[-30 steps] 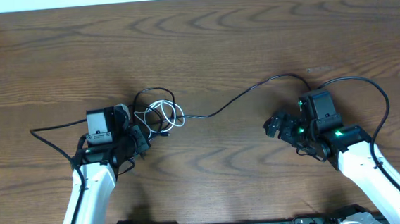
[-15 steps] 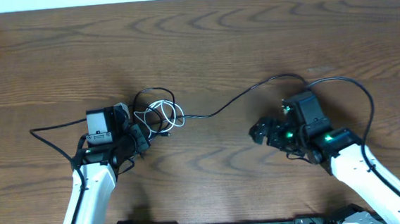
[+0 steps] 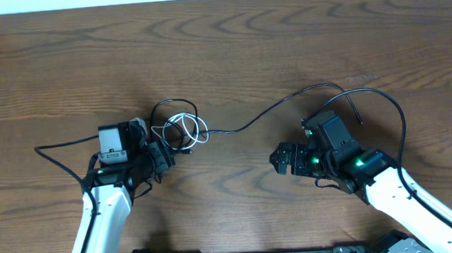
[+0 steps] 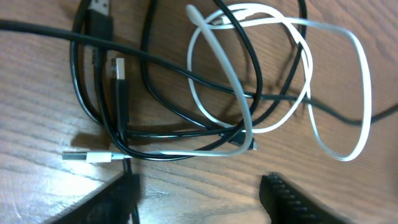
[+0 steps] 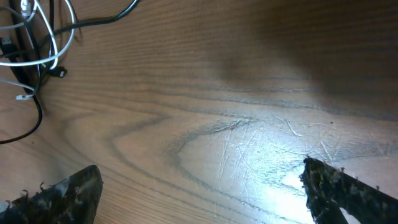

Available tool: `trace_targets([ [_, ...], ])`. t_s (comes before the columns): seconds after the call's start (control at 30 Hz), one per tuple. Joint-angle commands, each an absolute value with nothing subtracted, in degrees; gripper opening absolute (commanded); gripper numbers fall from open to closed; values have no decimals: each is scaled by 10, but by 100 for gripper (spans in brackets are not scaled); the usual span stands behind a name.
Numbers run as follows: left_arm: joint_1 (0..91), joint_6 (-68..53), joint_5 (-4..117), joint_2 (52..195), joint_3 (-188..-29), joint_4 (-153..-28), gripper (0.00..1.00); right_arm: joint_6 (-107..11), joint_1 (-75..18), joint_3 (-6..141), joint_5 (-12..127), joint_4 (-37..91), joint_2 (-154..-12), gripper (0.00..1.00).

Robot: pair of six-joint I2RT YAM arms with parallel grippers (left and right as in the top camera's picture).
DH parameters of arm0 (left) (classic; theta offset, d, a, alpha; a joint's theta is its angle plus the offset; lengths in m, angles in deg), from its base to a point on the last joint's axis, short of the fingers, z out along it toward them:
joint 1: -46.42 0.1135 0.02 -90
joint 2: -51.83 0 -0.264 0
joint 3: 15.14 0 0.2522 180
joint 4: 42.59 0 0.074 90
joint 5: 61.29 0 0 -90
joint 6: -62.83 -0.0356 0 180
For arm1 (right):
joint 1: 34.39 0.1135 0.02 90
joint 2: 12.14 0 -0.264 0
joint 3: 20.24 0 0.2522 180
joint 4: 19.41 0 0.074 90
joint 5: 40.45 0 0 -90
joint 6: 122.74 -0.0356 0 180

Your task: Untangle cables

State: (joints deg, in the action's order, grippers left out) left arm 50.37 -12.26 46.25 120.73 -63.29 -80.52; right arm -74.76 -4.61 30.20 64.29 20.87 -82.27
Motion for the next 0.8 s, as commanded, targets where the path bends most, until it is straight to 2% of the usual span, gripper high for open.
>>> trace_targets([
  [0.0, 502, -126, 455, 1211, -629, -804, 74, -738, -43, 309, 643, 212, -826, 99],
  [0.3, 502, -126, 455, 1211, -629, -800, 77, -738, -43, 309, 650, 225, -826, 99],
  [0.33, 502, -126, 455, 1211, -629, -800, 98, -738, -43, 309, 650, 225, -826, 99],
  [0.77, 502, -126, 455, 1211, -629, -794, 98, -738, -43, 309, 649, 224, -826, 99],
])
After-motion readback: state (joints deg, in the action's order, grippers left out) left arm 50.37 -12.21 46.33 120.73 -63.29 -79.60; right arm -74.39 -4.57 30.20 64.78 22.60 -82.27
